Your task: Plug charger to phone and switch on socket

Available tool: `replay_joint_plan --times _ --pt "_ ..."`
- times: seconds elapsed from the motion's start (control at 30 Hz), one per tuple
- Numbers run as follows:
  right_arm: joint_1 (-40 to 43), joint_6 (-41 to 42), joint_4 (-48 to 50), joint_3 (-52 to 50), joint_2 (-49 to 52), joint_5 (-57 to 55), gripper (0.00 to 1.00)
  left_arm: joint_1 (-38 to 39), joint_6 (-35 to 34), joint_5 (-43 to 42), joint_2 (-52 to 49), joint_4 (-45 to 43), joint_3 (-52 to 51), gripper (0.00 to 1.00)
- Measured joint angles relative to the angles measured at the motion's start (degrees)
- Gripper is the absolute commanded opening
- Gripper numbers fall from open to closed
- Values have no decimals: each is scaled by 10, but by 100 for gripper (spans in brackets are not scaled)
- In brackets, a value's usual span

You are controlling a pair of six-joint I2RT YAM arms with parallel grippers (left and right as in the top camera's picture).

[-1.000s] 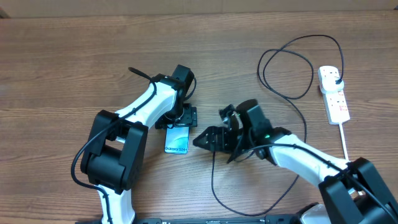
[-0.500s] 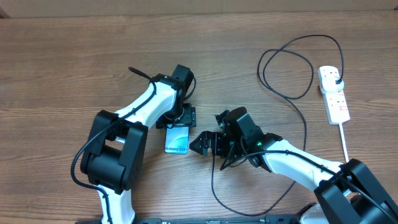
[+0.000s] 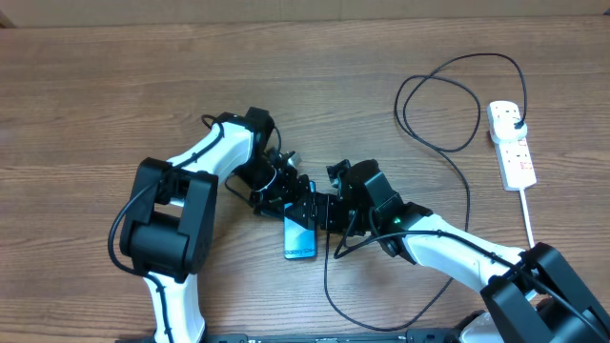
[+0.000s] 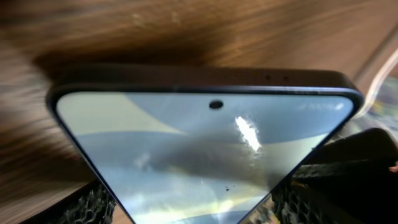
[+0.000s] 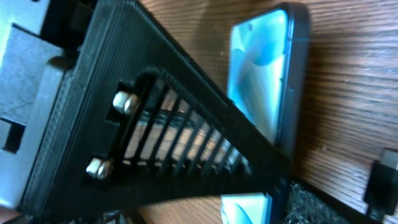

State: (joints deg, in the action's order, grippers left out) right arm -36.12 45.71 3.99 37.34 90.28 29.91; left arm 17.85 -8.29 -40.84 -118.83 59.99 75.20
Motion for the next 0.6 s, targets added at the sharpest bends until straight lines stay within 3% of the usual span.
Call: replay_joint_plan --times 0.27,0.37,0.43,0.6 --pt "-5 17 -46 -2 0 -33 75 -4 18 -56 -12 -2 -6 79" --pt "-7 20 -47 -2 0 -40 63 -4 24 -66 -14 -6 -6 79" --pt "-11 22 -47 -2 0 -47 50 -4 27 -68 -14 -7 -6 80" --pt "-30 25 -54 -2 0 -78 40 -3 36 -72 -15 -8 -9 82"
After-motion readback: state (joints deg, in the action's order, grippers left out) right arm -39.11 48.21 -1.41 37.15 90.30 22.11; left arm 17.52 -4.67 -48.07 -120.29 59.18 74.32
